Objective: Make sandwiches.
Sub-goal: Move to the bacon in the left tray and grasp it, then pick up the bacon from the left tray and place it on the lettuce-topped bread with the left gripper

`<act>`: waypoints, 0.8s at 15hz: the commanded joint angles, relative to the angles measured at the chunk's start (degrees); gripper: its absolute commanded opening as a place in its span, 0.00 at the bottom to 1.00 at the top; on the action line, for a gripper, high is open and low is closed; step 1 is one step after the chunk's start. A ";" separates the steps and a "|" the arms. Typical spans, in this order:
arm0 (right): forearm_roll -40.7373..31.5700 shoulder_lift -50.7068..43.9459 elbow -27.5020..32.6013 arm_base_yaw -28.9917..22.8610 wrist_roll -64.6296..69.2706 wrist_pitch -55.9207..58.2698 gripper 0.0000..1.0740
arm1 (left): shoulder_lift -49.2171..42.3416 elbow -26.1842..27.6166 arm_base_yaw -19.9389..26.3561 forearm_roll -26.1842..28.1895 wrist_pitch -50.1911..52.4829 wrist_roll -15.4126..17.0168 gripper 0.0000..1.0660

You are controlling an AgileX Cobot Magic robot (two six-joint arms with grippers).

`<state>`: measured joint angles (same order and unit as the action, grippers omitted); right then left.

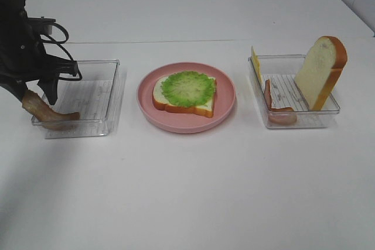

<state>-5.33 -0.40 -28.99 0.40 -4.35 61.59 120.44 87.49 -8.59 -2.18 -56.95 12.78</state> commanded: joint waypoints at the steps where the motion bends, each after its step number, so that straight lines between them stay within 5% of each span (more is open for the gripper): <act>1: -0.46 -0.69 0.11 0.17 -0.46 -0.69 0.68 | 0.11 0.00 0.00 0.40 0.92 -0.11 0.33; 7: -0.46 -0.69 0.11 0.17 -0.46 -0.69 0.68 | 0.11 0.00 0.00 0.46 1.20 -0.80 0.00; 12: -0.46 -0.69 0.11 0.17 -0.46 -0.69 0.68 | -1.89 0.57 0.00 2.58 1.15 -2.01 0.00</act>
<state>-5.33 -0.40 -28.99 0.40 -4.35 61.59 119.81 87.66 -8.59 -0.57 -56.04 11.23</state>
